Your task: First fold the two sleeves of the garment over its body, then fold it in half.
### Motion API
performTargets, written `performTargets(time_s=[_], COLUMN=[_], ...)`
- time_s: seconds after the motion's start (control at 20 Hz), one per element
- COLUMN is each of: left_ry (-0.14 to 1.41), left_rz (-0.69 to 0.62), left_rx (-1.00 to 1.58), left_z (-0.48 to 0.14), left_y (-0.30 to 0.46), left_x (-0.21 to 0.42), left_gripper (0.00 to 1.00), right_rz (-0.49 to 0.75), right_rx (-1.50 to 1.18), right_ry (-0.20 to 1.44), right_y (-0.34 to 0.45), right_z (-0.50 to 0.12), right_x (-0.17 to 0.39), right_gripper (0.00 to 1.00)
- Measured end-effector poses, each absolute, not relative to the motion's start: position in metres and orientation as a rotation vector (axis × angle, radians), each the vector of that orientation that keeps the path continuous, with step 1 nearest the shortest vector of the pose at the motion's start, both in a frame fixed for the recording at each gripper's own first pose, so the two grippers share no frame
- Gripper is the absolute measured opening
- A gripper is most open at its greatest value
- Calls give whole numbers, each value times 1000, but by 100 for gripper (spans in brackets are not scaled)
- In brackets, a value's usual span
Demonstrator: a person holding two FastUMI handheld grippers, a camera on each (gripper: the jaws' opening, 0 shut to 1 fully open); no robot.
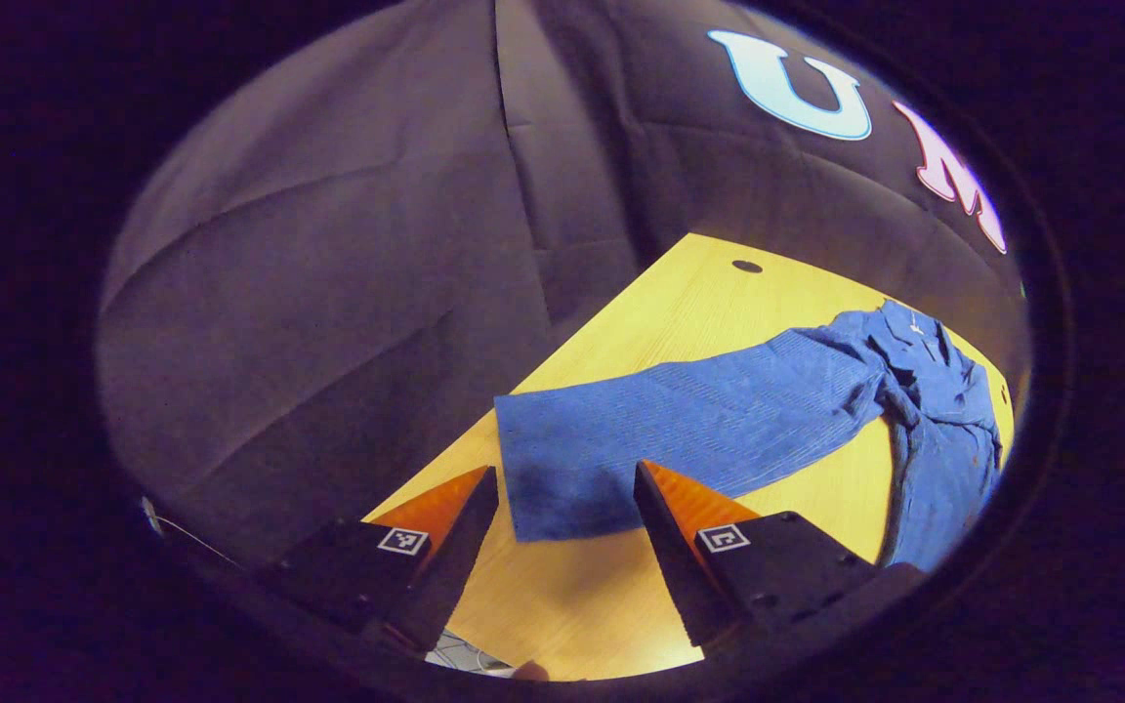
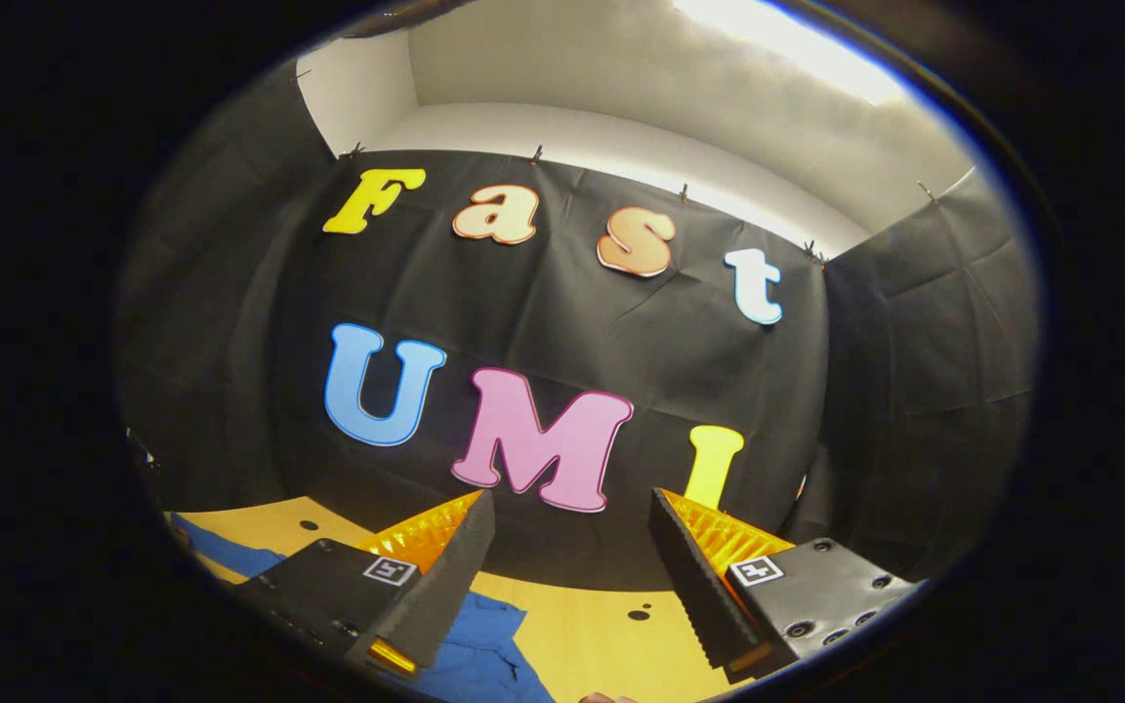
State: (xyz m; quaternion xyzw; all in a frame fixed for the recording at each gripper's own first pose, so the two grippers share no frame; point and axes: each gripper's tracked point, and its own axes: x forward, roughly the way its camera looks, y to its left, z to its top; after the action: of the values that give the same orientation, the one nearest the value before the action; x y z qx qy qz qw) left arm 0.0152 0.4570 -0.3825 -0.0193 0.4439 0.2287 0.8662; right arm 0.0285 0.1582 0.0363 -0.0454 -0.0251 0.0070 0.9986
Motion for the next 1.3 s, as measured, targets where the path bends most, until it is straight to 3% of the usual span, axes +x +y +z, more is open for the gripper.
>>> performTargets(time_s=[0.15, 0.2, 0.25, 0.3, 0.65, 0.7, 0.75, 0.9, 1.0, 1.15, 1.3], left_ry=[1004, 1030, 1020, 1031, 1173, 1202, 1215, 1213, 1214, 1246, 1235], left_rz=[489, 491, 497, 500, 401, 396, 380, 374, 372, 353, 315], left_rx=[-41, -55, -67, -82, -122, -125, -130, -134, -133, -136, -108], left_z=[-396, -400, -401, -403, -398, -396, -395, -393, -395, -392, -383], left_y=[460, 460, 460, 461, 457, 456, 456, 457, 458, 452, 446], left_x=[14, 13, 17, 16, 15, 15, 18, 33, 33, 31, 35], left_gripper=[83, 83, 82, 83, 75, 71, 68, 25, 11, 0, 0], right_rz=[39, 47, 51, 50, 60, 56, 52, 29, 16, -7, -31], right_rx=[-51, -30, -18, -16, 63, 75, 87, 128, 151, 175, 214], right_ry=[-22, -31, -39, -44, 0, 10, 23, 48, 61, 77, 89], right_y=[161, 164, 164, 162, 155, 152, 149, 138, 132, 121, 111], right_z=[34, 39, 43, 44, 35, 32, 29, 23, 20, 16, 14], right_x=[29, 28, 28, 30, 39, 39, 39, 39, 36, 34, 33], right_gripper=[100, 93, 93, 100, 100, 93, 93, 93, 93, 92, 93])
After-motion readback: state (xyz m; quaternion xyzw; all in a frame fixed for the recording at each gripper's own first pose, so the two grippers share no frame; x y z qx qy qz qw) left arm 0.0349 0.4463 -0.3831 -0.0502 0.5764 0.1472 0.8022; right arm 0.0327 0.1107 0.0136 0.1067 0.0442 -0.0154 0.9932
